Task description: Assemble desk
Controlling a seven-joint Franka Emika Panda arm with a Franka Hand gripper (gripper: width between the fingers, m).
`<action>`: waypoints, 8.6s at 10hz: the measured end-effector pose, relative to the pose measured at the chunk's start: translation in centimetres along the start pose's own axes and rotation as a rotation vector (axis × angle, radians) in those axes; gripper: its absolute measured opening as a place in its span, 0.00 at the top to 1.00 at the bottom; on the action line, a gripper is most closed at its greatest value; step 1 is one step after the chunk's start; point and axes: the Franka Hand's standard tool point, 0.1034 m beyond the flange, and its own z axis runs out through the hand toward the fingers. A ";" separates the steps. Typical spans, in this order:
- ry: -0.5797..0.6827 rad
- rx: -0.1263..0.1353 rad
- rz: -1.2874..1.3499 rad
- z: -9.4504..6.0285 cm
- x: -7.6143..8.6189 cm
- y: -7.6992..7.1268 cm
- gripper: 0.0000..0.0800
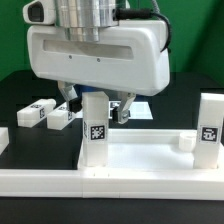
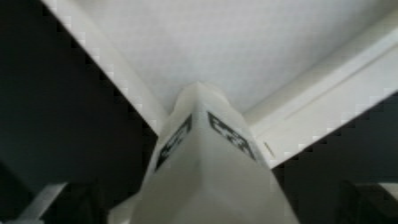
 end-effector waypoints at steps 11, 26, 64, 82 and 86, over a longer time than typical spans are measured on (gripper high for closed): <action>-0.001 -0.059 -0.701 -0.1 0.1 0.0 0.51; -0.001 0.013 0.305 0.0 0.1 0.2 0.64; 0.056 -0.022 -0.209 -0.1 0.7 0.0 0.64; 0.051 0.041 0.355 -2.5 -4.1 -2.1 0.19; 0.058 0.061 0.510 -1.7 -6.9 -2.0 0.19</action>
Offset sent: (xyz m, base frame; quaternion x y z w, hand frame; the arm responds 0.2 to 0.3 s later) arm 0.0075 -0.0041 0.0032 -0.0322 0.0103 -0.1799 0.9831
